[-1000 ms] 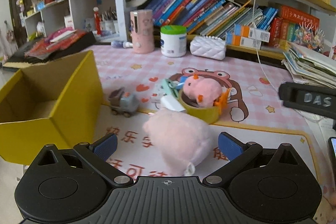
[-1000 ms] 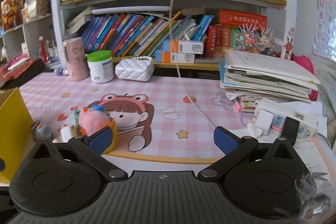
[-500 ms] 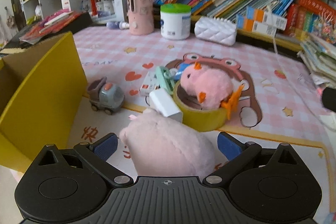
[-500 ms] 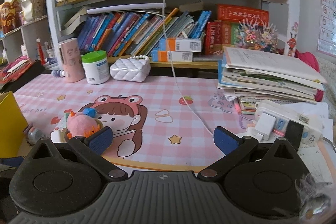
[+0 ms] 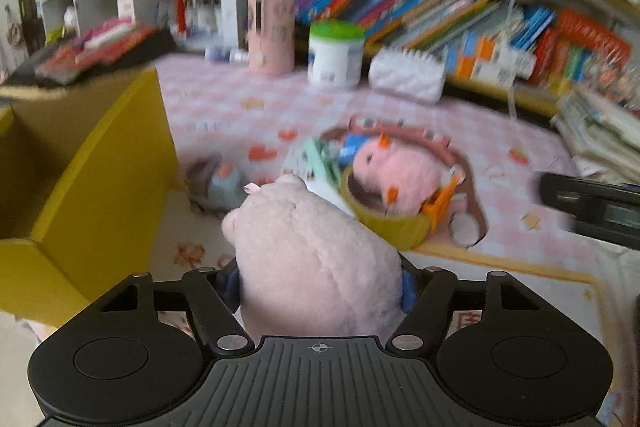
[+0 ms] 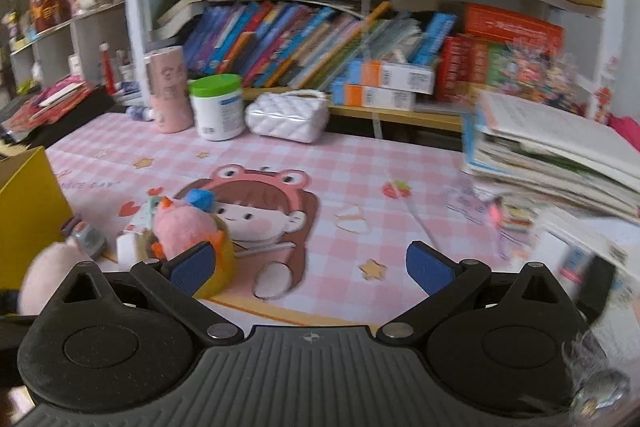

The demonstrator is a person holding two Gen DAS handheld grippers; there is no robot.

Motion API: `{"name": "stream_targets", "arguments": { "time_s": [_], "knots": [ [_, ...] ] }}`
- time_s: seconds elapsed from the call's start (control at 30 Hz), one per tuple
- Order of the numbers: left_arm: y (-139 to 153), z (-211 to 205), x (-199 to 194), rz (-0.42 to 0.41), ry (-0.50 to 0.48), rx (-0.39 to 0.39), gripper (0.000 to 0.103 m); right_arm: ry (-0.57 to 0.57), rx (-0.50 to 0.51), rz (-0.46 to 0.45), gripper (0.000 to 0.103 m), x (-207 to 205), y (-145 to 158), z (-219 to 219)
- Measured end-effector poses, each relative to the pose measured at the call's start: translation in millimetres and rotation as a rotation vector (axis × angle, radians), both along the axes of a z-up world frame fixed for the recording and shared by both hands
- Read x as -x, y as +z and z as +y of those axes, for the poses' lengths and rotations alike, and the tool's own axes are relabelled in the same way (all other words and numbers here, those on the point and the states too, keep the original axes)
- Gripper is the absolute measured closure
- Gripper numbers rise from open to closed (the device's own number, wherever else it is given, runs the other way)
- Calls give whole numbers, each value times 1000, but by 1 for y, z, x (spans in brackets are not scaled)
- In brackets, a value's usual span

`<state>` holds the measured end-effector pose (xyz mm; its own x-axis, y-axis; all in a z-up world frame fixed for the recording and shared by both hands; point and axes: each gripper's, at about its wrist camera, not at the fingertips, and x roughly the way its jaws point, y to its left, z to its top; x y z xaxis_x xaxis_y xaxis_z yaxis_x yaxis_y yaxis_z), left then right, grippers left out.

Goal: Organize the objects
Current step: 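Grasp the large pink plush pig with the left gripper while the right gripper approaches the pink chick, then grasp the pink plush chick from the tape roll with the right gripper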

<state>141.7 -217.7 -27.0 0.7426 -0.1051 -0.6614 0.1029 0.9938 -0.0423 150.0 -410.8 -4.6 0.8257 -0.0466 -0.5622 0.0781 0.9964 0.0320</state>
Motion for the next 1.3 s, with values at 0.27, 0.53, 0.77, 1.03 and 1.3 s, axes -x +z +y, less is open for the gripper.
{"name": "stream_targets", "arguments": {
  "time_s": [0.27,0.53,0.77,1.03,1.3],
  "knots": [
    [25,21,37,-76,-37,21,33,248,68,-10,18,-46,-3,25],
    [33,39,57,-118,-13,47,33,457,182,57,47,-82,-22,65],
    [32,46,63,-117,-14,64,33,559,212,158,53,-106,-41,86],
    [35,53,72,-154,-39,90,33,495,165,110,57,-97,-24,83],
    [43,69,81,-203,-97,126,33,207,67,-21,57,-33,34,74]
  ]
}}
